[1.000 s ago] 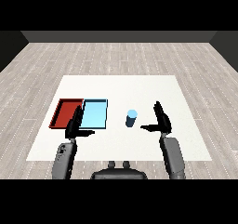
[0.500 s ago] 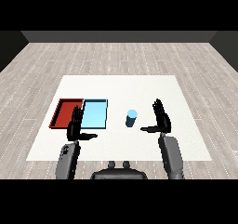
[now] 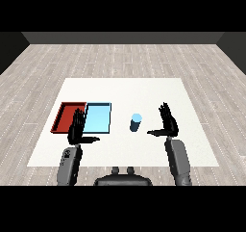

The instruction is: Pick the blue can and put it in the blue box

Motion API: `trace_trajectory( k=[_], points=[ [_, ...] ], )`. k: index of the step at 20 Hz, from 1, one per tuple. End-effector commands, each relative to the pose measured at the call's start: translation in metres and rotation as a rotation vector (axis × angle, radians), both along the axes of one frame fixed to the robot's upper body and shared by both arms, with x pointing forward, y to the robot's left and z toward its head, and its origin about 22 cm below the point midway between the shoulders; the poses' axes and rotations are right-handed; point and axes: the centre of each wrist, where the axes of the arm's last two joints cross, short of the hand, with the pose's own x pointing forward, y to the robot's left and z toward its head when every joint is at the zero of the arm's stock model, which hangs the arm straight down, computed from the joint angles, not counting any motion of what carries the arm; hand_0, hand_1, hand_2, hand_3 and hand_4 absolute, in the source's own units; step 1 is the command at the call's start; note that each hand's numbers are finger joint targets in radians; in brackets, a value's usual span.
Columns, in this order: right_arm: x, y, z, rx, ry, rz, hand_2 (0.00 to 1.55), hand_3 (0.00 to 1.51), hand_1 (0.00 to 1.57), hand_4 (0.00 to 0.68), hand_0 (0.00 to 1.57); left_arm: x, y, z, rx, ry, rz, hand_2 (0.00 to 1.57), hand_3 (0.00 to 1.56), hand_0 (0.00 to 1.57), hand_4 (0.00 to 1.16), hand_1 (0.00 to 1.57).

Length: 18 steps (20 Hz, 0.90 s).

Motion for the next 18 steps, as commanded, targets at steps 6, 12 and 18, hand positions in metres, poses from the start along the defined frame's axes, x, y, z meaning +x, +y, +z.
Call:
trace_trajectory(
  k=[6, 12, 18],
  points=[
    [0.019, 0.008, -0.020, 0.064, 0.088, 0.018, 0.00, 0.00, 0.00, 0.000, 0.00, 0.002, -0.001, -0.004, -0.028, -0.011, -0.009, 0.00, 0.00, 0.00, 0.00, 0.00],
    [0.009, 0.007, -0.047, 0.064, 0.129, 0.020, 0.00, 0.00, 0.00, 0.000, 0.00, -0.005, 0.007, -0.004, -0.015, 0.003, 0.006, 0.00, 0.00, 0.00, 0.00, 0.00],
    [0.011, 0.021, -0.031, 0.097, 0.166, 0.017, 0.00, 0.00, 0.00, 0.000, 0.00, -0.009, 0.016, 0.018, -0.021, -0.020, 0.017, 0.00, 0.00, 0.00, 0.00, 0.00]
  ],
)
